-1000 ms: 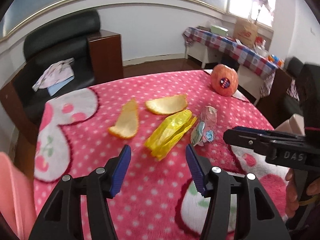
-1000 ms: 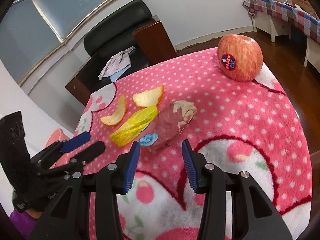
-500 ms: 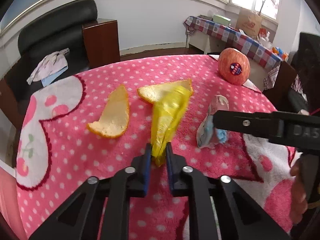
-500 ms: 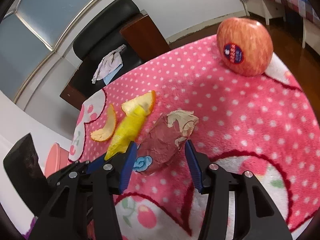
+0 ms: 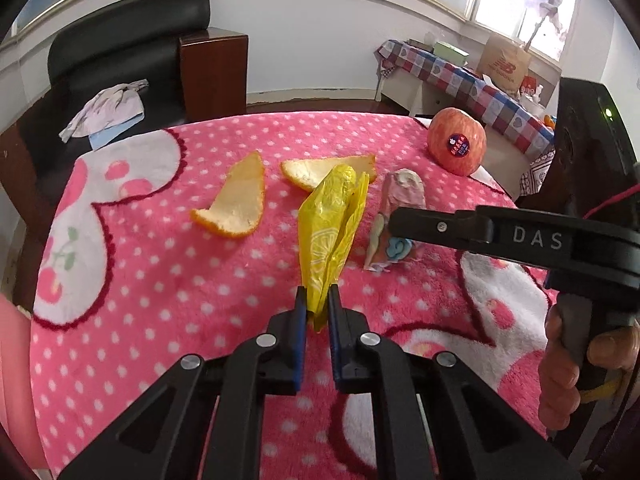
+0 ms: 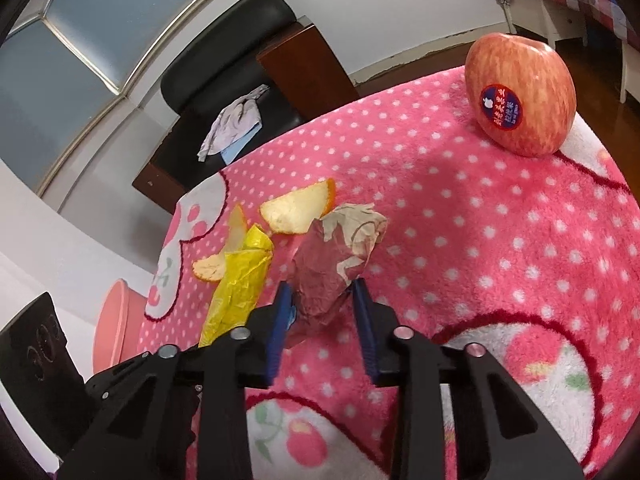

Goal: Collect trash
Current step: 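Grasp the yellow plastic wrapper with the left tool while the right tool grasps the brown paper wrapper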

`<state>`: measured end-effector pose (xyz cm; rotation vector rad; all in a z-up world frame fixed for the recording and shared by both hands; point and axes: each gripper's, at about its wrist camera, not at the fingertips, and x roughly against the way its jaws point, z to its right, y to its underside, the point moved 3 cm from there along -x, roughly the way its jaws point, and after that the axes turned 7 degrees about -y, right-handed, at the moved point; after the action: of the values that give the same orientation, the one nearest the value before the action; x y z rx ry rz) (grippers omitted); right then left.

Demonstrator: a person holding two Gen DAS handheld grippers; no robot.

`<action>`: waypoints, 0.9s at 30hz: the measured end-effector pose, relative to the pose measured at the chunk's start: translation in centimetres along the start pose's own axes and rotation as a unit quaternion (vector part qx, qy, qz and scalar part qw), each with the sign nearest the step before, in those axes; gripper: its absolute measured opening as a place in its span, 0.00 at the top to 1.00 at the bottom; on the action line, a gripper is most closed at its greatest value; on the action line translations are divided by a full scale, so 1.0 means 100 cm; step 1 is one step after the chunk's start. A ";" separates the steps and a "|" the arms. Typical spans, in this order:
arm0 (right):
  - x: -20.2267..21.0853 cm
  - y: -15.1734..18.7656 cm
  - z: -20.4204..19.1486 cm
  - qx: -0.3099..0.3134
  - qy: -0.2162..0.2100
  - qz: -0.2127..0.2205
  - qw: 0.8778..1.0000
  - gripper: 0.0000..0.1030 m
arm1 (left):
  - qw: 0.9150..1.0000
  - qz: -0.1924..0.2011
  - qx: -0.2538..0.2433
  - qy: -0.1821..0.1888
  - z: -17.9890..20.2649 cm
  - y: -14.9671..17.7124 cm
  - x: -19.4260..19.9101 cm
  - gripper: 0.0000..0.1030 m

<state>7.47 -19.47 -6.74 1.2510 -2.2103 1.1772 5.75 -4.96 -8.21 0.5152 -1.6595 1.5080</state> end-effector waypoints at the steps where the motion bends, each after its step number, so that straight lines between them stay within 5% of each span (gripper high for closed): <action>1: 0.002 0.001 -0.001 0.003 -0.001 0.000 1.000 0.72 | 1.000 0.000 0.002 -0.001 -0.001 0.001 0.002 0.91; 9: 0.027 0.010 -0.004 0.021 -0.007 -0.009 1.000 0.73 | 1.000 0.008 0.011 0.001 -0.002 0.006 0.022 0.91; 15: 0.043 0.028 -0.009 0.040 -0.010 -0.054 0.998 0.73 | 1.000 -0.004 0.025 0.012 -0.003 0.015 0.037 0.91; 27: 0.062 0.068 -0.032 0.127 0.035 -0.120 0.984 0.73 | 0.999 -0.044 0.023 0.022 0.004 0.050 0.056 0.91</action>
<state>-1.87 -18.50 -4.28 1.5023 -1.8399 1.4114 -1.40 -3.15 -6.92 0.5681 -1.5514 1.4870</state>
